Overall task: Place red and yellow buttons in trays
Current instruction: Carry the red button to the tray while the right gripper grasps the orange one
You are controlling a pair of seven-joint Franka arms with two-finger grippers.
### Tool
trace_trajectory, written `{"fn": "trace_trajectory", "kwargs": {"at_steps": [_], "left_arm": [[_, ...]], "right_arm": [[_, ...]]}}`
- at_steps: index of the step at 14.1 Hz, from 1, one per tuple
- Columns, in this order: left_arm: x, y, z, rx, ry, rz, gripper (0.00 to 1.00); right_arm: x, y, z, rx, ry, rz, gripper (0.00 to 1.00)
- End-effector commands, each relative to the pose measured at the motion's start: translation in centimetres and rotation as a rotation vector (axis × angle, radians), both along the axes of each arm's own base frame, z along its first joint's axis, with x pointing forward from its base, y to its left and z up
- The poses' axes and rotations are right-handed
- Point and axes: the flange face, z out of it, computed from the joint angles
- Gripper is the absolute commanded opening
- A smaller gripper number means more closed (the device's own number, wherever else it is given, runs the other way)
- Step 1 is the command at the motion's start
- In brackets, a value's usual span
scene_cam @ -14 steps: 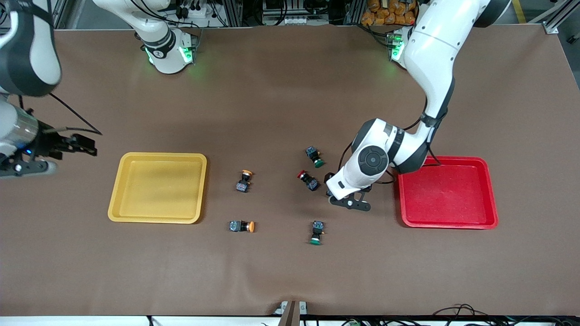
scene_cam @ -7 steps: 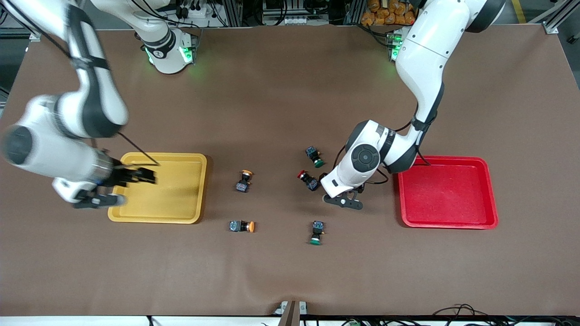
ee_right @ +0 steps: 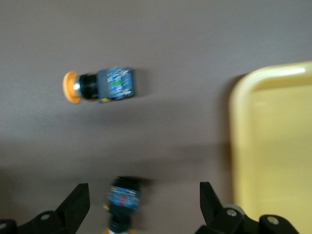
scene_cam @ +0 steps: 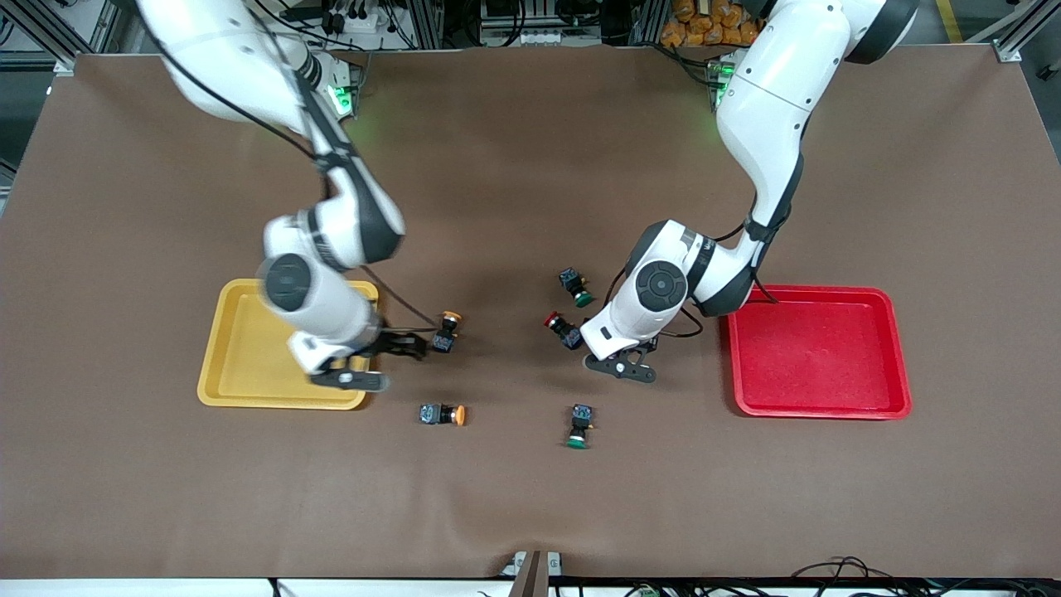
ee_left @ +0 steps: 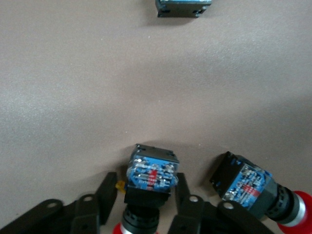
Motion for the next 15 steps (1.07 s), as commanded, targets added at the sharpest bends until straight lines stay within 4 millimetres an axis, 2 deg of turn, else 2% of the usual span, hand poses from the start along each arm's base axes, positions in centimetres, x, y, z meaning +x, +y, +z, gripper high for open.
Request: {"fn": "trace_trajectory", "kwargs": {"at_steps": [1,3,6,9,11,14,15], "left_arm": [[0.3,0.1,1.0,-0.005,-0.02,0.009,0.0],[0.9,0.7,3.4,-0.008,-0.027,0.022,0.0],[2.3,4.8,9.6,0.035,0.037,0.066,0.0],[3.9,11.8,15.5,0.067,0.083,0.142,0.0],[4.0,14.7,17.6,0.084,0.114,0.138,0.0],[4.8,20.6,18.8,0.109,0.138,0.135,0.0],[5.1,22.4,18.6,0.109,0.141,0.104,0.0]], "right_arm": [[0.5,1.3,-2.2,-0.008,-0.013,-0.025,1.0],[0.0,1.8,-3.8,-0.027,0.0,-0.008,1.0],[-0.6,2.5,-5.4,-0.033,0.005,-0.004,1.0],[-0.8,2.6,-6.1,-0.038,0.013,-0.003,0.97],[-0.9,2.8,-6.2,-0.038,0.018,-0.016,0.73],[-1.7,3.6,-6.3,-0.045,0.029,-0.004,0.06],[-1.7,3.8,-6.1,-0.045,0.028,-0.008,0.0]]}}
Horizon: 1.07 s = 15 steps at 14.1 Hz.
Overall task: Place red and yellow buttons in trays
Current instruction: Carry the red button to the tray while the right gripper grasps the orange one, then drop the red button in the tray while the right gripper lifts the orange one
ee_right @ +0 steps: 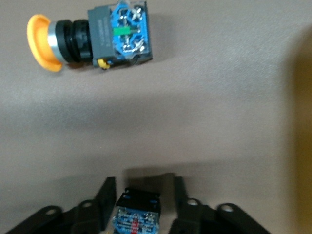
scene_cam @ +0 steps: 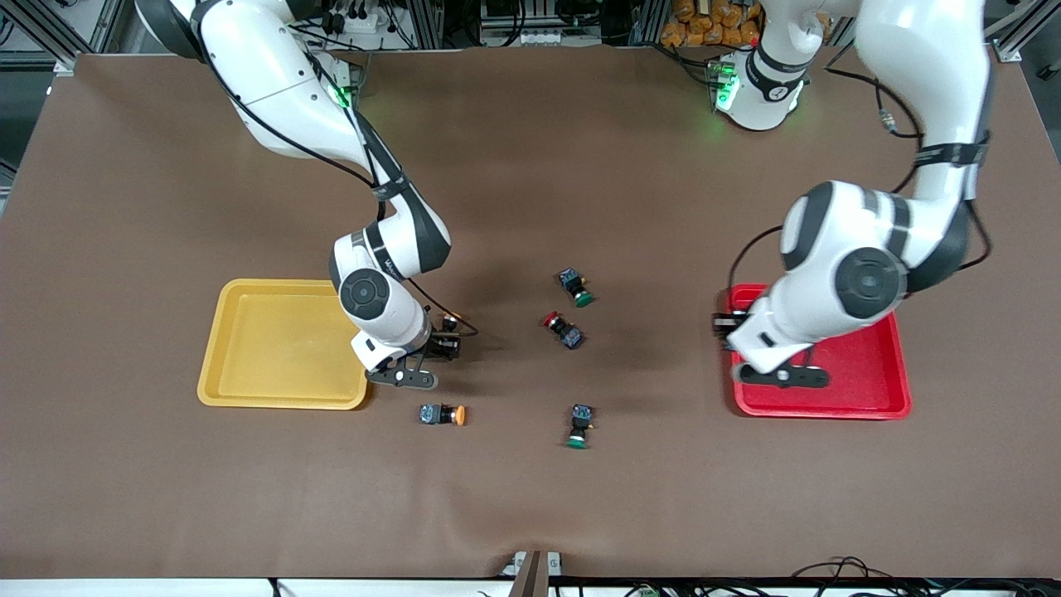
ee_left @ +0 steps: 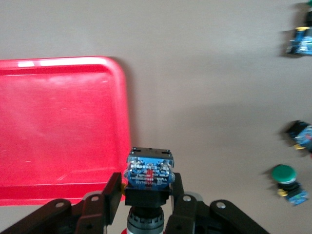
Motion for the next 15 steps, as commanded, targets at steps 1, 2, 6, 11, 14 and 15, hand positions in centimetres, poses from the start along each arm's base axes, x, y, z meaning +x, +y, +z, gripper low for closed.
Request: {"fn": "trace_trajectory", "kwargs": {"at_steps": [1,2,6,11,14,15], "left_arm": [[0.1,4.8,-0.5,0.006,0.023,-0.064,0.0],[0.4,7.0,-1.0,0.001,0.029,-0.074,0.0],[0.5,13.0,-3.2,-0.018,0.032,-0.093,0.0],[1.0,21.1,-8.7,0.004,0.056,-0.013,0.0],[1.1,21.8,-13.0,0.007,0.07,0.011,0.0],[1.1,22.0,-14.1,0.009,0.069,0.019,0.0]], "right_arm": [[-0.3,1.2,0.3,-0.014,-0.005,-0.033,0.0],[-0.3,1.2,0.7,-0.014,0.0,-0.05,0.0],[0.7,-0.1,7.4,-0.046,0.073,-0.057,0.0],[-0.8,-0.2,7.2,-0.191,0.123,0.038,1.0],[-2.7,0.7,5.2,-0.205,0.139,0.147,1.0],[-2.9,0.8,4.9,-0.199,0.14,0.232,1.0]]}}
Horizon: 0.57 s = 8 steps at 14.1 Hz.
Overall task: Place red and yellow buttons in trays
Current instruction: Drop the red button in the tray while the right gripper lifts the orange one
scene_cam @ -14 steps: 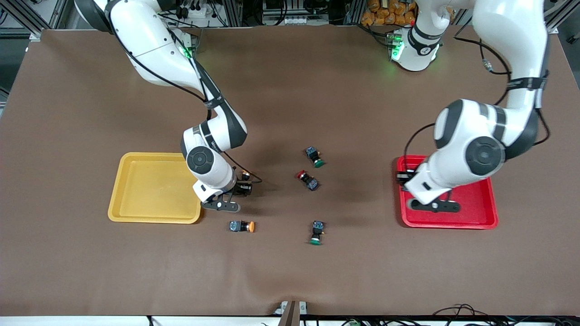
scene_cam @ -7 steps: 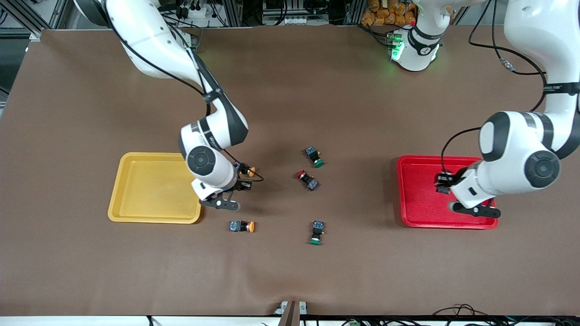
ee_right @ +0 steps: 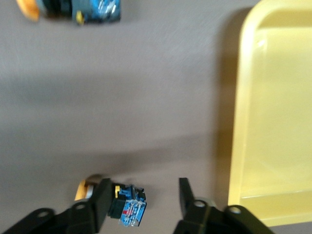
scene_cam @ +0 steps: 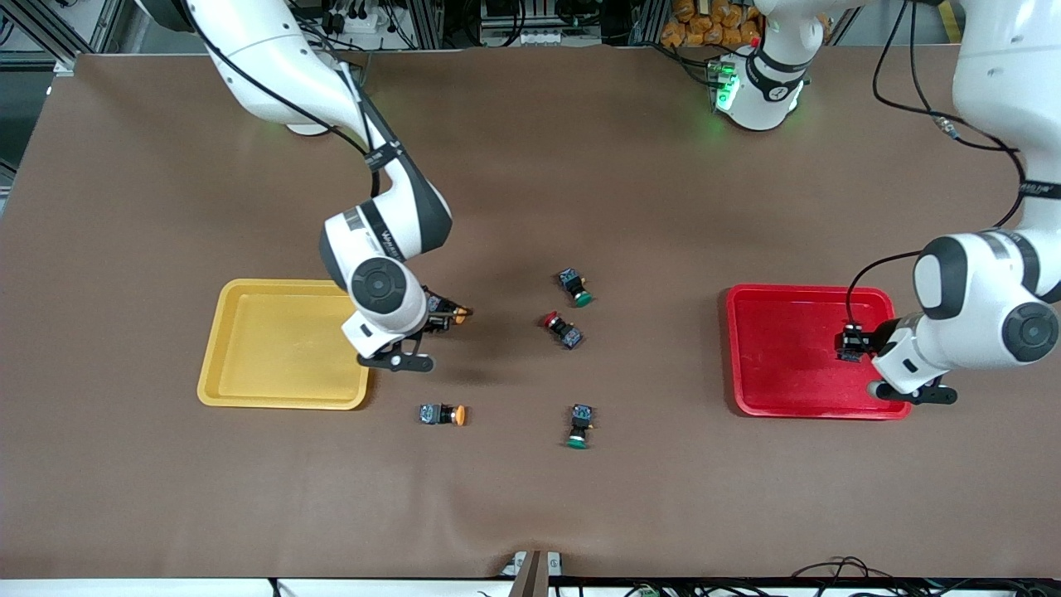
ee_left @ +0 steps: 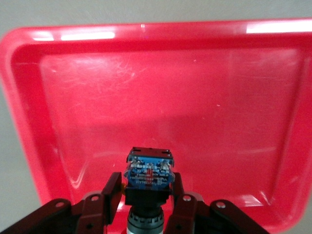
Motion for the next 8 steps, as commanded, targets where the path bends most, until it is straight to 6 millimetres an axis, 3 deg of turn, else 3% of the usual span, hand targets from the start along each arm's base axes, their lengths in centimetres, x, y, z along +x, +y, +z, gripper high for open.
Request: {"fn": "trace_trajectory", "kwargs": {"at_steps": [1,3,4,5,7,8], "left_arm": [[0.3,-0.5,-2.6,0.013,-0.006,0.003,0.0],[0.3,-0.2,-3.1,0.013,-0.013,0.005,0.0],[0.4,-0.5,-3.3,0.015,-0.013,0.001,0.45],[0.5,-0.6,-3.3,0.025,-0.013,-0.012,0.66],[0.6,-0.8,-2.9,0.037,-0.019,-0.031,1.0],[0.7,-1.0,-2.4,0.035,-0.023,-0.035,1.0]], "right_arm": [[-1.0,0.2,-0.5,0.008,0.021,0.213,1.0],[-1.0,-0.2,-1.1,0.039,0.065,0.455,1.0],[-1.0,-0.5,-1.1,0.052,0.09,0.547,1.0],[-1.0,-0.7,-1.2,0.061,0.113,0.609,1.0],[-1.5,-0.1,-1.9,0.062,0.131,0.656,1.0],[-1.6,0.0,-2.6,0.061,0.136,0.659,1.0]]}}
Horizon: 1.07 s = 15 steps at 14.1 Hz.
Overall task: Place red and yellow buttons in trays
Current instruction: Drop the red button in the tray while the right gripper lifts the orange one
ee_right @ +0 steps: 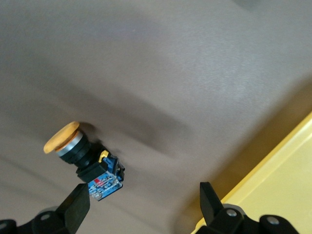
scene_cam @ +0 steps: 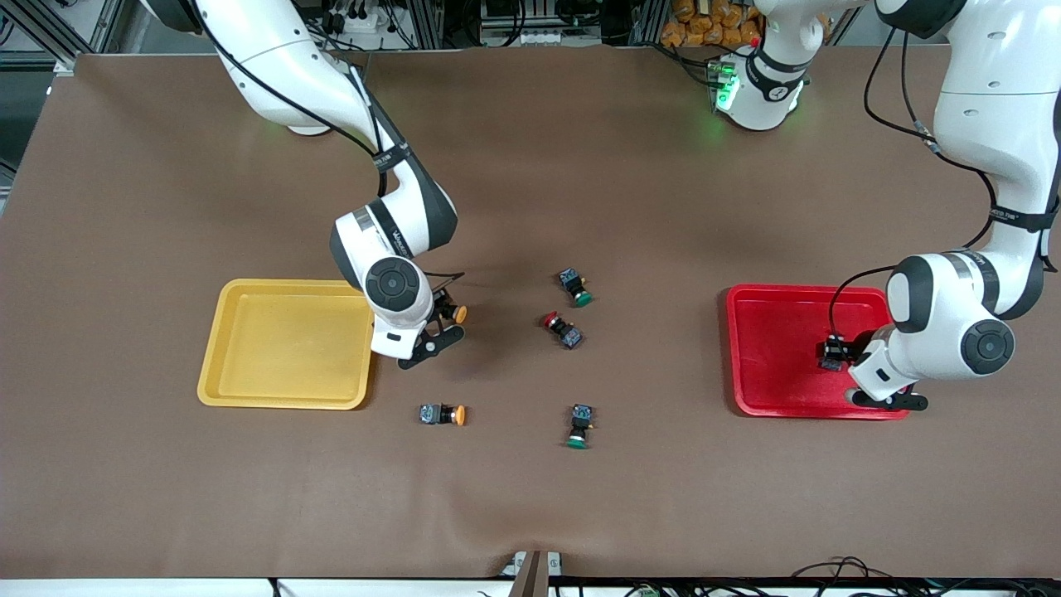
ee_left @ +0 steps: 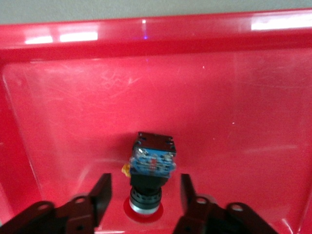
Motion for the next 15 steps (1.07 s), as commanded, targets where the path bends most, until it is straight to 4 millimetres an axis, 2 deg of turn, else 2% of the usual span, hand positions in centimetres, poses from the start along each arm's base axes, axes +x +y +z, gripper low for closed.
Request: {"fn": "trace_trajectory", "kwargs": {"at_steps": [1,2,3,5,6,8,10,12,14,15], "left_arm": [[0.4,-0.8,2.5,0.021,-0.028,-0.015,1.0],[0.5,-1.4,4.0,0.022,-0.034,-0.022,1.0],[0.3,-2.9,5.8,0.015,-0.02,-0.037,1.0],[-0.3,-7.5,9.2,0.0,0.005,-0.046,1.0],[-0.4,-9.8,10.2,-0.008,0.001,-0.018,1.0],[-0.6,-13.9,11.8,-0.003,0.018,0.085,1.0],[-1.2,-18.0,12.9,0.005,0.023,0.23,1.0],[-1.8,-21.1,13.5,0.019,0.029,0.372,1.0],[-2.1,-23.7,14.2,0.016,0.046,0.537,1.0],[-2.6,-25.4,14.3,0.024,0.049,0.6,1.0]], "right_arm": [[-0.6,0.5,-1.2,-0.005,0.014,0.058,1.0],[-0.7,0.8,-1.5,0.0,0.018,0.083,1.0],[-1.1,1.1,-1.9,0.001,0.026,0.105,1.0],[-1.6,1.9,-3.4,-0.001,0.027,0.12,1.0],[-1.8,2.2,-3.7,0.003,0.019,0.124,1.0],[-2.9,2.4,-4.9,-0.001,0.026,0.128,1.0],[-3.2,2.8,-5.1,0.005,0.026,0.123,1.0],[-3.0,2.9,-5.1,0.015,0.01,0.118,1.0],[-3.1,2.9,-5.2,0.019,0.012,0.07,0.48],[-3.3,3.4,-5.2,0.012,0.0,0.022,0.41]]}}
